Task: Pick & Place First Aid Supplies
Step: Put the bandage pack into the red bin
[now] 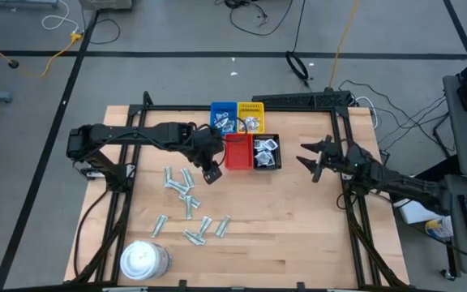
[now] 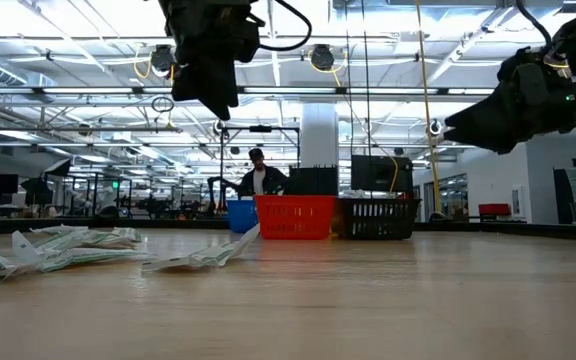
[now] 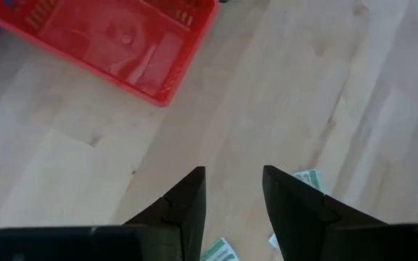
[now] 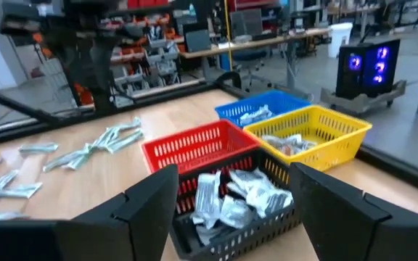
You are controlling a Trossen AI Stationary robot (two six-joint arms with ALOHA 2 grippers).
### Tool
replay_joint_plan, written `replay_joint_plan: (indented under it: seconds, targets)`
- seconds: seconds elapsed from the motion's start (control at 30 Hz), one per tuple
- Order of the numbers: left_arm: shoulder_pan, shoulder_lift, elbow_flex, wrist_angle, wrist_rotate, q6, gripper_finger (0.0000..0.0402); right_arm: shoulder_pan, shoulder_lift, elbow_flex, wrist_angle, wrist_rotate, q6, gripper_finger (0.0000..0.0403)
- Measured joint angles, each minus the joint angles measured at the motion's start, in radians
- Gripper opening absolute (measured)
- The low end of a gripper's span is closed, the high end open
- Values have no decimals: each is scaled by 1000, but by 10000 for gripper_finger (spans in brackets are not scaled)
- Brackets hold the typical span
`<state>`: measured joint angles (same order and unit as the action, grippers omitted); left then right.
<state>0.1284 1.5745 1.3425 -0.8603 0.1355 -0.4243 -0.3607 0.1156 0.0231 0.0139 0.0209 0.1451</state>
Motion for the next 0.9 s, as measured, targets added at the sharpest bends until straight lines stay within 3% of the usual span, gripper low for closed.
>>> replay_joint_plan:
  seconds: [0.53,0.7,0.8,0.9]
  targets:
    - [0,0,0,121,-30,-82,143,0,7,-1,77,4,-60,256]
    - [-1,0,-1,102,89,-92,143,0,7,-1,79,4,-60,260]
    - [-3,0,-1,98,158,-224,143,0,7,-1,80,4,-60,260]
    - [-12,0,-1,27,163,-370,143,0,7,-1,80,4,-60,258]
